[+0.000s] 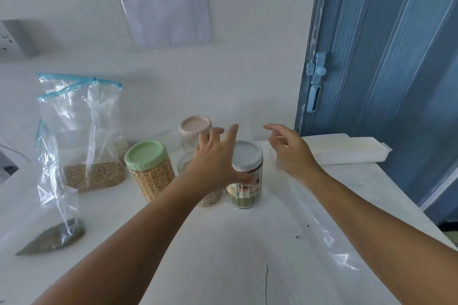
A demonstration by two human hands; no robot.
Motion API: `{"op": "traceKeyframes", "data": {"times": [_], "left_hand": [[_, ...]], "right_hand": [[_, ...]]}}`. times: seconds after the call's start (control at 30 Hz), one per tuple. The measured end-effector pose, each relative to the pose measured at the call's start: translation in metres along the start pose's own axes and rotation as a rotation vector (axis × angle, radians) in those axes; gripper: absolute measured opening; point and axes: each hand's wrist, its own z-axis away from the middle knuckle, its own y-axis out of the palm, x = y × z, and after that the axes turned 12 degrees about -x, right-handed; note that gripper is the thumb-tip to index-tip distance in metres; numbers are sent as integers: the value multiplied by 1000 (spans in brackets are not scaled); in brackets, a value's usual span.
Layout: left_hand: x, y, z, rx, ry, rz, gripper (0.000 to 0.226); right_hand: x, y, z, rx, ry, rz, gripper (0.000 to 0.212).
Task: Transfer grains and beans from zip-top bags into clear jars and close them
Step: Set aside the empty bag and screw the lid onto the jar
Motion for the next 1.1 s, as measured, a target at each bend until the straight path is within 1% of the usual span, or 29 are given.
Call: {"op": "traceKeyframes", "data": {"times": [0.07,0.17,0.27,0.4,0.43,0.5,0.57,0.7,0.93,1.1], "left_hand": [[-4,-16,-11,70,33,57,133],[-8,-27,-28,137,28,142,109],[-8,-26,-36,154,16,129,88],[-6,-23,-39,159,-5,103,81],[-6,-23,-39,162,-11,106,82],[-5,-22,-39,167,-8,109,83],[-5,-22,-39,171,-2,108,83],[-5,-22,-40,179,0,96,83],[-3,-19,-40,177,1,109,86],[0,-17,-41,168,5,122,85]], "right_hand": [[-12,3,-19,125,-3,164,41],[-23,12,-39,310,-51,329,54],[-22,22,-51,407,-100,381,63],[-13,30,-54,488,-93,441,64],[-14,32,-53,486,-114,447,63],[-17,35,-53,422,-175,440,60],[-21,36,-50,349,-209,413,51],[-30,32,-46,275,-220,413,37],[-43,10,-32,196,-165,450,39],[-39,-9,-8,145,-137,487,41]]}}
